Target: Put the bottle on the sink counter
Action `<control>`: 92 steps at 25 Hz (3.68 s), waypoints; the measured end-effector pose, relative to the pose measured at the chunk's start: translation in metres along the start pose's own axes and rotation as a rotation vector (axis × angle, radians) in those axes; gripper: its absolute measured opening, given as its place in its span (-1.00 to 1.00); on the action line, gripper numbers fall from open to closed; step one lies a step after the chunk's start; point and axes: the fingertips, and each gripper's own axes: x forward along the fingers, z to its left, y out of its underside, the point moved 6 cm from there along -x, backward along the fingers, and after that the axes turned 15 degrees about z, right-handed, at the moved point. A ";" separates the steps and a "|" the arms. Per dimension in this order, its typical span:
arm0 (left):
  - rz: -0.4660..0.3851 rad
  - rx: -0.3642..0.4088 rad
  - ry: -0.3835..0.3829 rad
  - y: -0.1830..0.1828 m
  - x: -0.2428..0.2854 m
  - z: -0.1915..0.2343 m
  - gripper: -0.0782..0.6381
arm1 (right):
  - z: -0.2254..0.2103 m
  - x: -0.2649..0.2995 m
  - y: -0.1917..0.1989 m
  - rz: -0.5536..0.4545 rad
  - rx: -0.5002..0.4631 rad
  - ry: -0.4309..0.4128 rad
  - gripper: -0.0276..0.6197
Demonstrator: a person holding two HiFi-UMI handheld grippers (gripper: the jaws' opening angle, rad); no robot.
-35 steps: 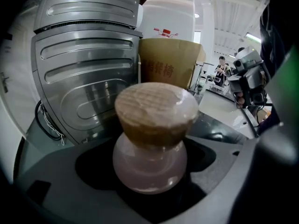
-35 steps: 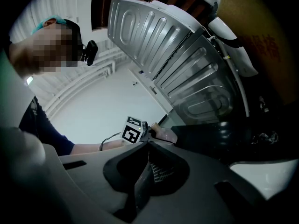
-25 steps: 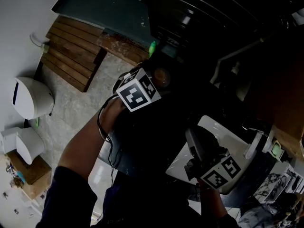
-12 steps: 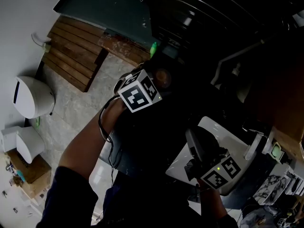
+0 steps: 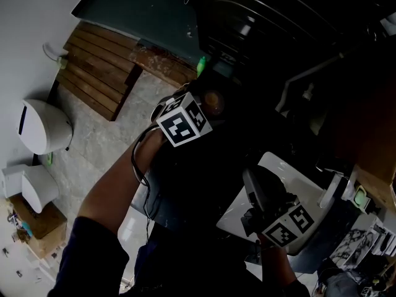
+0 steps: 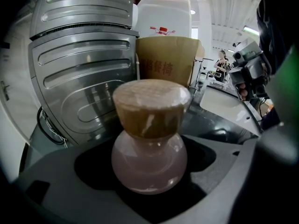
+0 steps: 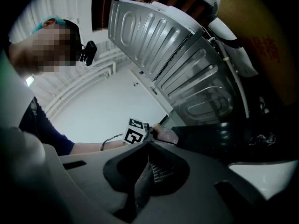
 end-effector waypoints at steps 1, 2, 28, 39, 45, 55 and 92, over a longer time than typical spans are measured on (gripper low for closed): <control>-0.002 -0.002 0.003 0.000 0.000 0.000 0.34 | 0.000 0.000 0.000 0.000 -0.001 0.000 -0.83; -0.004 -0.006 0.006 0.001 0.001 0.000 0.34 | 0.000 0.000 0.000 -0.001 -0.001 0.001 -0.83; -0.116 -0.122 -0.010 0.018 -0.052 -0.013 0.33 | 0.042 0.004 -0.016 -0.013 -0.083 -0.010 -0.83; -0.258 -0.210 -0.075 0.032 -0.107 -0.048 -0.18 | 0.074 -0.002 -0.024 -0.034 -0.145 -0.013 -0.83; -0.340 -0.273 -0.109 0.042 -0.136 -0.066 -0.43 | 0.092 -0.005 -0.030 -0.048 -0.183 -0.012 -0.83; -0.466 -0.334 -0.155 0.057 -0.188 -0.095 -0.71 | 0.123 -0.009 -0.028 -0.060 -0.225 -0.018 -0.83; -0.684 -0.369 -0.152 0.090 -0.287 -0.177 -0.76 | 0.209 -0.033 -0.003 -0.126 -0.381 0.008 -0.84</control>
